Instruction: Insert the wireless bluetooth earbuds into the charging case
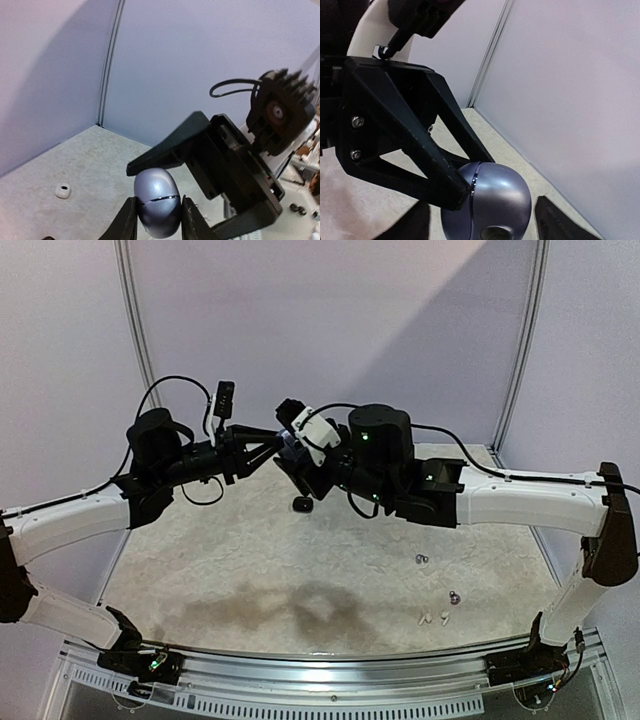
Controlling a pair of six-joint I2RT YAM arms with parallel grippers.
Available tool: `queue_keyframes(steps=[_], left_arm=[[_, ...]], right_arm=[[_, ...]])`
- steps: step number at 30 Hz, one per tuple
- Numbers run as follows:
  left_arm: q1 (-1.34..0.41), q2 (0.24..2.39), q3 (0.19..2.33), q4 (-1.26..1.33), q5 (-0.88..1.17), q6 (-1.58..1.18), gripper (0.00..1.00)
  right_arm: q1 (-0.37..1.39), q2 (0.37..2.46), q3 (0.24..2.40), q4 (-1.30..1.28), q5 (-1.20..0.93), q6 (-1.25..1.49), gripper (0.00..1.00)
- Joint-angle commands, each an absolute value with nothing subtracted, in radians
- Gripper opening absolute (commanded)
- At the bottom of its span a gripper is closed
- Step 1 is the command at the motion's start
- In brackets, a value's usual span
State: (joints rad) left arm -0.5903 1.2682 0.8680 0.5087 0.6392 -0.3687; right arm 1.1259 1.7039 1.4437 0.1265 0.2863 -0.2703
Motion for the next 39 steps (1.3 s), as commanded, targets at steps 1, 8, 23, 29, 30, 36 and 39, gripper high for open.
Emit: queue_keyframes(steps=[1, 8, 23, 29, 30, 36, 39], left_arm=[[-0.603, 1.205, 0.866, 0.402, 0.653, -0.06, 0.0], [-0.598, 1.164, 0.897, 0.145, 0.662, 0.288, 0.0], [-0.607, 1.185, 0.949, -0.04, 0.937, 0.467, 0.0], [-0.611, 1.18, 0.95, -0.083, 0.966, 0.483, 0.0], [-0.613, 1.18, 0.949, -0.082, 0.968, 0.484, 0.0], [-0.623, 1.168, 0.934, -0.069, 0.968, 0.484, 0.0], [-0.63, 1.163, 0.926, -0.073, 0.965, 0.481, 0.0]], right_arm=[[1.139, 1.714, 1.508, -0.029, 0.266, -0.255, 0.89], [1.132, 1.61, 1.487, -0.236, 0.168, -0.269, 0.99], [1.059, 1.595, 1.452, -0.256, -0.32, -0.425, 0.83], [1.059, 1.637, 1.486, -0.247, -0.303, -0.411, 0.72], [1.059, 1.641, 1.49, -0.245, -0.306, -0.411, 0.67], [1.059, 1.678, 1.52, -0.285, -0.322, -0.403, 0.39], [1.059, 1.681, 1.52, -0.273, -0.349, -0.386, 0.27]])
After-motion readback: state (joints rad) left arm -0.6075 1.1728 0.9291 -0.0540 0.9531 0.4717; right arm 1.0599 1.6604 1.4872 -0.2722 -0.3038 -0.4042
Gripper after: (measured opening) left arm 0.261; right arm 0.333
